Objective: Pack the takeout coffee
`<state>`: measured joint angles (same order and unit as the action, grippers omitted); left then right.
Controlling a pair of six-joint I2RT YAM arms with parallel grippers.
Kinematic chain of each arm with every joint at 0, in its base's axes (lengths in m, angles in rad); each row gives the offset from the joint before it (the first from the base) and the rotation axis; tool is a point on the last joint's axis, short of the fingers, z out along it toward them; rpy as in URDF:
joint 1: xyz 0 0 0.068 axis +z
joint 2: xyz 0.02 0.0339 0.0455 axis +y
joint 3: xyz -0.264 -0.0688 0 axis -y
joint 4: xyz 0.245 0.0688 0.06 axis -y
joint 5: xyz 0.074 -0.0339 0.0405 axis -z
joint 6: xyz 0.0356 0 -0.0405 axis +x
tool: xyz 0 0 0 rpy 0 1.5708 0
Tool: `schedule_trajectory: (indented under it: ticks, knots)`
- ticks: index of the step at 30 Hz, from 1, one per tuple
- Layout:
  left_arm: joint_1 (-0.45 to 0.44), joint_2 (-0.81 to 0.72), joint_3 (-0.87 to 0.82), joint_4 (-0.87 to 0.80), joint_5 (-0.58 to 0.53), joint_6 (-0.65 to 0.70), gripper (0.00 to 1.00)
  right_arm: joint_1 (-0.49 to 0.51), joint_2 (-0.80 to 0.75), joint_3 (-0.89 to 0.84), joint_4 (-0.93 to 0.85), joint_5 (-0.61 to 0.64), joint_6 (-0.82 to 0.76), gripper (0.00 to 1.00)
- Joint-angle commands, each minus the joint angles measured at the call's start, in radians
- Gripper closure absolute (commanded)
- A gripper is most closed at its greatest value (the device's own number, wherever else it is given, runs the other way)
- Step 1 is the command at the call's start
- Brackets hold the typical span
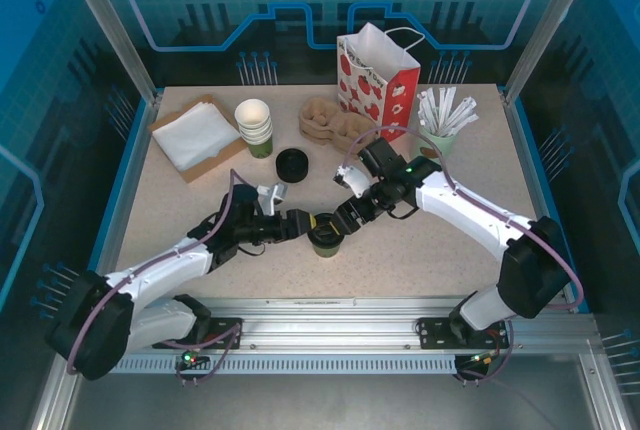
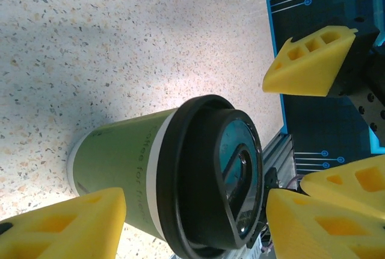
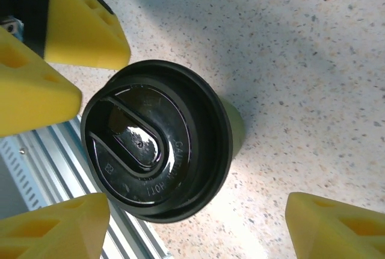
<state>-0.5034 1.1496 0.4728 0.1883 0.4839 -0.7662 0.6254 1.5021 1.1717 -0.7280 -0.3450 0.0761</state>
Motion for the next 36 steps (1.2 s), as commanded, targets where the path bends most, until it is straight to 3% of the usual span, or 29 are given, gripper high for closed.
schedule_trajectory:
  ticks: [1,23,30,36]
  knots:
    - [-0.004,0.029,0.039,-0.008,0.000,0.037,0.35,-0.014,0.027,-0.024,0.083,-0.107,0.024,0.25]
    - [-0.006,0.108,-0.001,0.018,-0.021,0.053,0.47,-0.088,0.099,-0.142,0.167,-0.108,0.033,0.50]
    - [-0.006,0.091,0.035,0.056,-0.010,0.015,0.40,-0.087,0.068,-0.085,0.157,-0.139,0.044,0.44]
    - [-0.007,0.084,0.097,0.044,-0.018,0.017,0.34,-0.088,0.030,-0.017,0.133,-0.153,0.047,0.29]
